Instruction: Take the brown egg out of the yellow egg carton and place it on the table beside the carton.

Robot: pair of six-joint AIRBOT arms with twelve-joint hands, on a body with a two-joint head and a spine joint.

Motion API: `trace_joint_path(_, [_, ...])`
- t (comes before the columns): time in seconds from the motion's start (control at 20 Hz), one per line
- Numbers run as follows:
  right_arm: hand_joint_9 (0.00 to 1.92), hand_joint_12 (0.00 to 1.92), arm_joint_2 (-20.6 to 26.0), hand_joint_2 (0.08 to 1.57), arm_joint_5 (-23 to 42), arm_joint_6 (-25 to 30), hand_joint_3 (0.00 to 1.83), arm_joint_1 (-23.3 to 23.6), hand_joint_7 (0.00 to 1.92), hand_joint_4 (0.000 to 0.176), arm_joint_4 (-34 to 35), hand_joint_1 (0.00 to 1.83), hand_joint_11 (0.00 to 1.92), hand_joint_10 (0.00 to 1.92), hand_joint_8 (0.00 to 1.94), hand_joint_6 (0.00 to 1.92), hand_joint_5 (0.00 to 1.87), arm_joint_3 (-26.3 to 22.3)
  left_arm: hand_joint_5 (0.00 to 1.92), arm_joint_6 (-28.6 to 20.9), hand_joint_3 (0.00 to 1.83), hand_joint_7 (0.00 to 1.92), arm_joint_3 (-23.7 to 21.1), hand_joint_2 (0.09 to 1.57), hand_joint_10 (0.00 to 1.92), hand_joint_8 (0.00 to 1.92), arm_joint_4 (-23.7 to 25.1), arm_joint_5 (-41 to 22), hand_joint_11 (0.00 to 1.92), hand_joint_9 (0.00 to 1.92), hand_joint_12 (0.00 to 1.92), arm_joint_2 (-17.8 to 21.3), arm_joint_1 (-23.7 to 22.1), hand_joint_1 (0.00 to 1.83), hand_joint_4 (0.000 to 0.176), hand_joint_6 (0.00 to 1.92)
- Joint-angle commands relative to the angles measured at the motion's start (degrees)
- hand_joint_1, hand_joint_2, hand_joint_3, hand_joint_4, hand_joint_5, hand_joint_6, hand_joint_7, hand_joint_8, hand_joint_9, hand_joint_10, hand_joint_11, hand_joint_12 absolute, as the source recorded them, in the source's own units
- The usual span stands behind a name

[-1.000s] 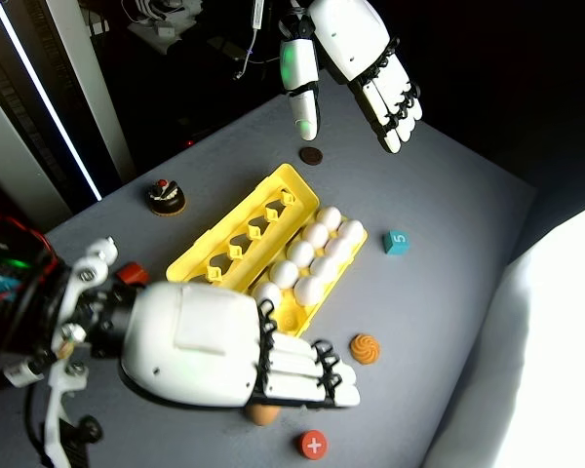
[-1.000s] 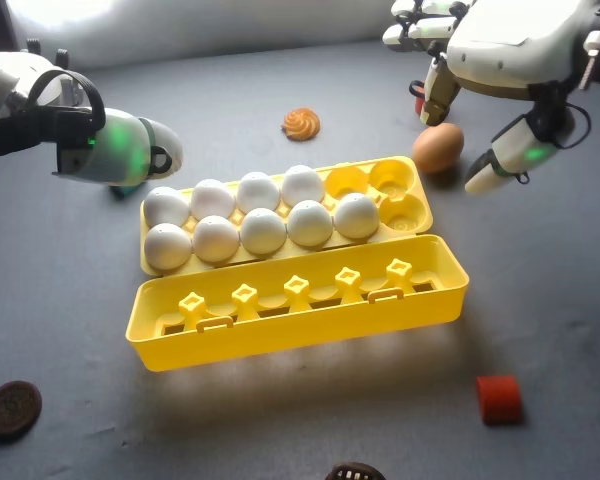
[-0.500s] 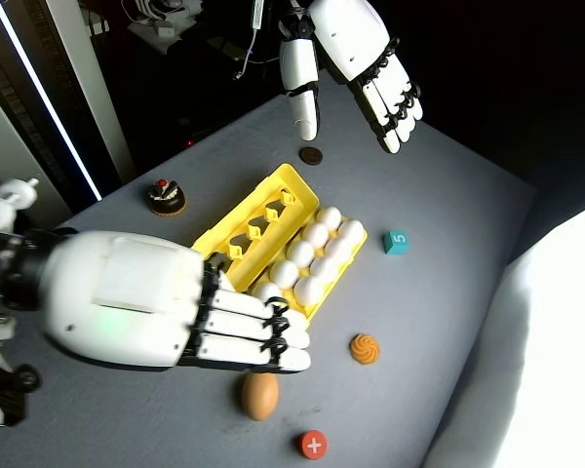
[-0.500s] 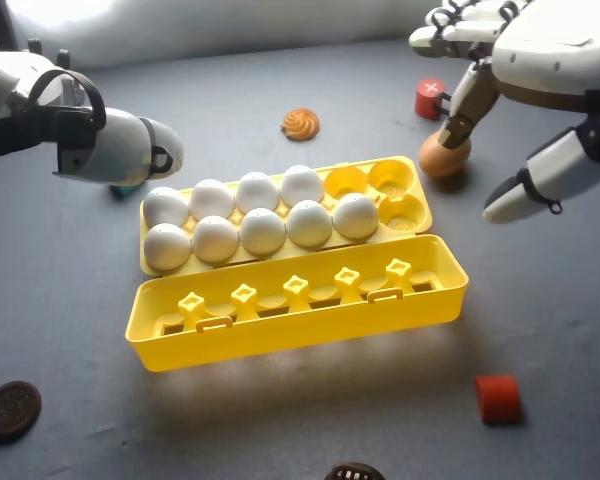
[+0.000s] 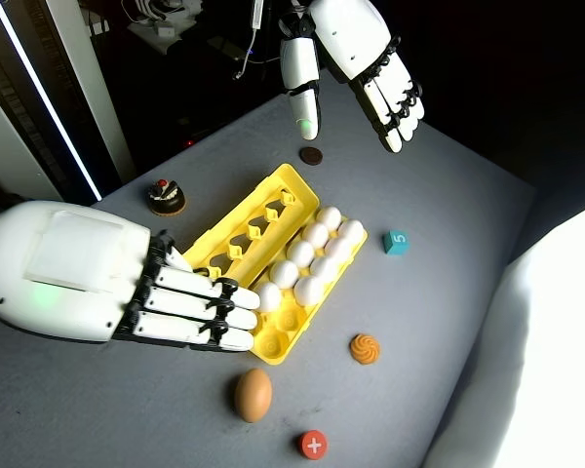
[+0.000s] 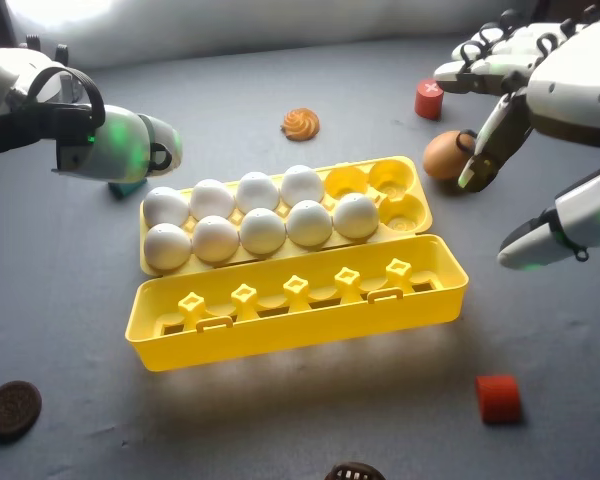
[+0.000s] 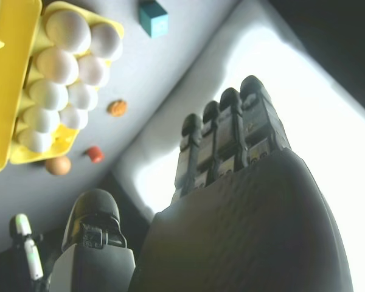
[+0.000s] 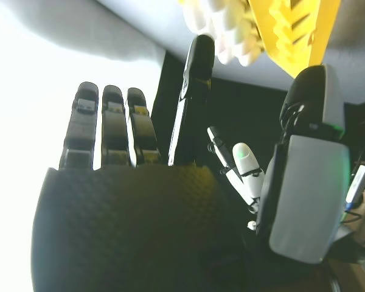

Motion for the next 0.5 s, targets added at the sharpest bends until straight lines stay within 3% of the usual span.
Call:
trace_joint_path(0.0, [0.00,0.00,0.58,0.79,6.54,-1.26,0.00,0.47,0.23,0.176,1.45,0.75,0.00,0.00,0.01,0.01,0.99,-0.33,0.10,0.14,0.00,0.08,-0.02,1.17,0.01,0.01,5.71,0.13,0.01,0.07,0.01,-0.13,-0.65,0.00,0.000,0.01])
trace_joint_path(0.1, [0.14,0.01,1.07,0.76,6.97,-2.79,0.00,0.33,0.42,0.176,3.77,0.81,0.02,0.02,0.01,0.01,1.03,-0.41,0.09,0.14,0.00,0.07,-0.01,1.18,0.00,0.00,5.71,0.13,0.00,0.05,0.00,-0.13,-0.65,0.00,0.000,0.00])
trace_joint_path(0.15, [0.14,0.01,1.38,0.76,7.27,-3.07,0.00,0.06,0.42,0.176,4.44,0.81,0.02,0.02,0.01,0.01,1.03,-0.40,0.09,0.14,0.00,0.07,-0.01,1.18,0.00,0.00,5.71,0.13,0.00,0.05,0.00,-0.13,-0.65,0.00,0.000,0.00])
trace_joint_path(0.2, [0.22,0.02,1.69,0.77,7.34,-3.15,0.00,-0.30,0.52,0.134,4.89,0.85,0.02,0.02,0.01,0.01,1.07,-0.40,0.09,0.14,0.00,0.07,-0.02,1.18,0.00,0.00,5.70,0.13,0.00,0.05,0.00,-0.14,-0.65,0.00,0.000,0.00])
trace_joint_path(0.25, [0.72,0.96,1.90,0.85,7.34,-3.15,0.00,-0.61,0.96,0.029,4.92,0.68,0.11,0.11,0.11,0.05,1.21,-0.40,0.09,0.14,0.00,0.07,-0.03,1.18,0.00,0.00,5.69,0.13,0.01,0.05,0.00,-0.14,-0.64,0.00,0.000,0.00])
trace_joint_path(0.3, [0.87,1.16,1.97,0.85,7.34,-3.15,0.00,-0.77,1.07,0.000,4.96,0.69,0.24,0.26,0.27,0.15,1.22,-0.40,0.09,0.14,0.00,0.07,-0.03,1.18,0.00,0.00,5.69,0.13,0.01,0.05,0.01,-0.14,-0.64,0.00,0.000,0.00])
trace_joint_path(0.35, [0.85,1.61,2.00,0.86,7.34,-3.16,0.00,-0.97,0.92,0.108,4.96,0.64,0.28,0.87,1.09,0.84,1.04,-0.40,0.08,0.14,0.00,0.06,-0.03,1.18,0.00,0.00,5.69,0.13,0.00,0.05,0.00,-0.14,-0.64,0.00,0.000,0.00])
trace_joint_path(0.4, [0.73,1.86,2.01,0.90,7.35,-3.16,0.01,-1.15,0.86,0.140,4.96,0.62,0.35,1.57,1.72,1.70,0.84,-0.40,0.08,0.14,0.00,0.06,-0.03,1.18,0.00,0.00,5.69,0.13,0.00,0.04,0.00,-0.14,-0.64,0.00,0.000,0.00])
trace_joint_path(0.45, [0.73,1.86,2.01,0.90,7.35,-3.16,0.01,-1.24,0.86,0.140,4.96,0.62,0.35,1.57,1.72,1.70,0.84,-0.40,0.08,0.14,0.00,0.06,-0.03,1.18,0.00,0.00,5.69,0.13,0.00,0.04,0.00,-0.14,-0.64,0.00,0.000,0.00])
